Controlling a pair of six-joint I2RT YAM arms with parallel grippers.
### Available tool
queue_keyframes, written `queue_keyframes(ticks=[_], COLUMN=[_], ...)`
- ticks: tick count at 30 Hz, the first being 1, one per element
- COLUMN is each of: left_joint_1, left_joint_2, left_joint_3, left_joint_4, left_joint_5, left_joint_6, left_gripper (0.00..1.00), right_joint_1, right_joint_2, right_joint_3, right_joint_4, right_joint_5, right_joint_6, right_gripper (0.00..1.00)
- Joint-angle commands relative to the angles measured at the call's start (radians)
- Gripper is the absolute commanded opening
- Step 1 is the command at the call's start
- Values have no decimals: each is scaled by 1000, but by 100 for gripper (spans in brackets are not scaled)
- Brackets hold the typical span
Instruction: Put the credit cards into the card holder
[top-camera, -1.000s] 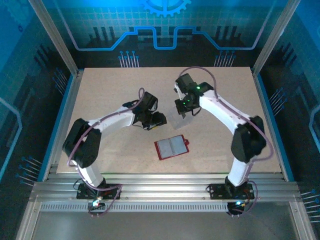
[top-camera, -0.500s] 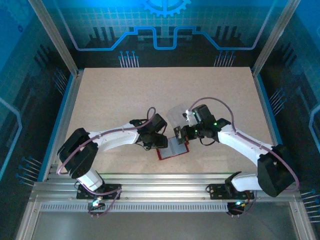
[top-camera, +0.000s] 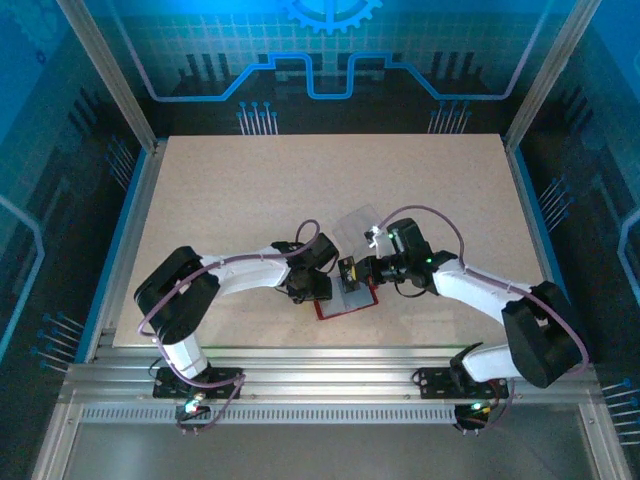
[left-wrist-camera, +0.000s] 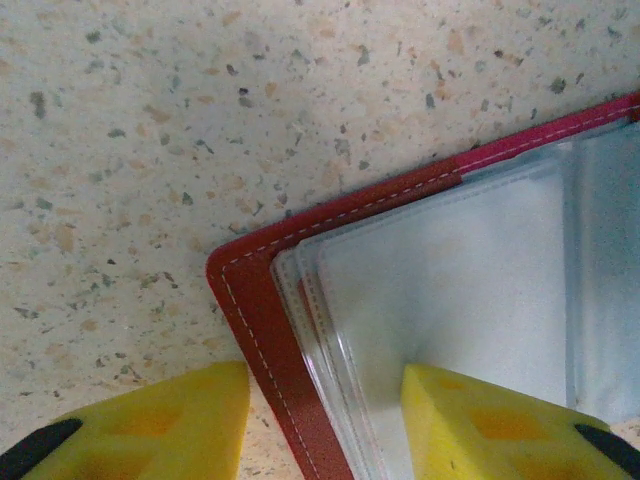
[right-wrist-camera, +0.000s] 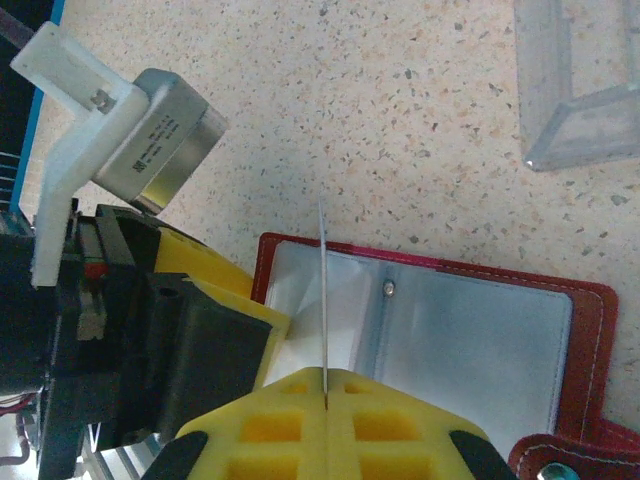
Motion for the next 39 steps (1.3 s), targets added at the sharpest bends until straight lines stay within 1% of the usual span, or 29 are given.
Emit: queue_keyframes(ticks=[1, 5, 10, 13, 18, 29, 39], left_joint_1=[-9, -13, -12, -13, -15, -14, -16], left_joint_2=[11, 3, 4, 2, 8, 14, 17], left_joint_3=[-23, -41, -54, -56, -56, -60, -65], left_joint_4=[-19, -15, -11, -9, -7, 1, 8], left_joint_5=[-37, -37, -35, -33, -31, -26, -23], left_joint_6=[-32, -39, -46, -48, -49, -49, -54], left_gripper=[44, 42, 36, 34, 33, 33, 33], right_joint_1=[-24, -40, -43, -46, -48, -71, -65], right_joint_2=[25, 53, 102, 117, 132, 172, 192], right_joint_3=[-26, -43, -45, -46, -46, -59, -83], right_joint_4=[68, 118, 156, 163, 162, 216, 236], right_joint_5=[-35, -74, -112, -111, -105, -151, -169], right_joint_6=[20, 32, 44, 46, 52, 131, 161], right_gripper=[0, 0, 0, 0, 0, 0, 0])
